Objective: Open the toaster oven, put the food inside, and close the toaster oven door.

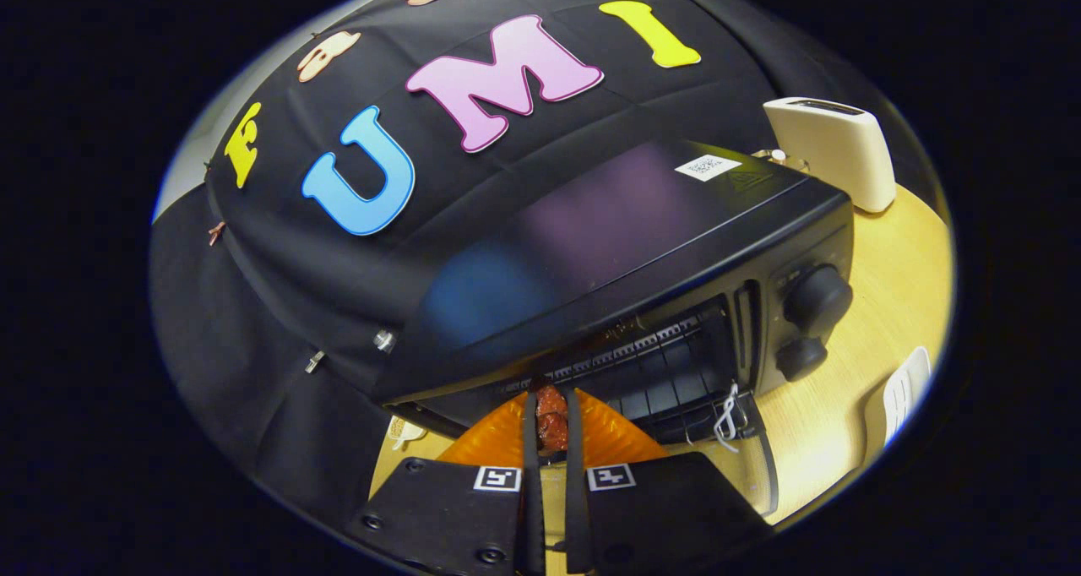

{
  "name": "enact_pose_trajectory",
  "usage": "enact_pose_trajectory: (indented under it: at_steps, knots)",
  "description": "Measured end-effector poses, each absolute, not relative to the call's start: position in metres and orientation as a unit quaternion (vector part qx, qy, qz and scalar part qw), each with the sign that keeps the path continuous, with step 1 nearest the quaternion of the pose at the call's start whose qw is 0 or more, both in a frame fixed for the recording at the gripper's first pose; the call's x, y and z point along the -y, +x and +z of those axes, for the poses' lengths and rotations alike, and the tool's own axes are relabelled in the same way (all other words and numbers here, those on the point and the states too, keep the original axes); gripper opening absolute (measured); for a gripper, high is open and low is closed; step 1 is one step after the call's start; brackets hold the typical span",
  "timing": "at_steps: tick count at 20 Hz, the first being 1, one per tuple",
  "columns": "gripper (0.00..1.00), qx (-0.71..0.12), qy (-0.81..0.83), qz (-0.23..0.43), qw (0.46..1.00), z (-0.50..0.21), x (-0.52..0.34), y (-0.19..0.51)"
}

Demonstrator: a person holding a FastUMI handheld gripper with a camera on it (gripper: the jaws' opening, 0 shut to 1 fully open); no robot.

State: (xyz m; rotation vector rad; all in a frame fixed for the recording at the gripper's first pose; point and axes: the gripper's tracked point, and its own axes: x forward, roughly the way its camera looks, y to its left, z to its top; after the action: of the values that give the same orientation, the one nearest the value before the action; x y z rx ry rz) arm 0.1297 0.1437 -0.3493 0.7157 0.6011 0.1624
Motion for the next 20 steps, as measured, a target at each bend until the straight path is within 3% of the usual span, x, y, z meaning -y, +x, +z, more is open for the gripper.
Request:
enact_pose_trajectory:
  at_steps: [5, 8, 10, 15, 20]
  knots:
    - [0.14, -0.274, 0.343, 0.067, 0.896, -0.37, -0.141, 0.154]
    - [0.23, -0.288, 0.302, 0.02, 0.909, -0.394, -0.12, 0.164]
    - [0.37, -0.297, 0.247, -0.016, 0.922, -0.405, -0.099, 0.163]
    - [1.0, -0.296, 0.187, 0.013, 0.937, -0.388, -0.106, 0.137]
    - [0.98, -0.292, 0.157, 0.024, 0.943, -0.35, -0.091, 0.096]
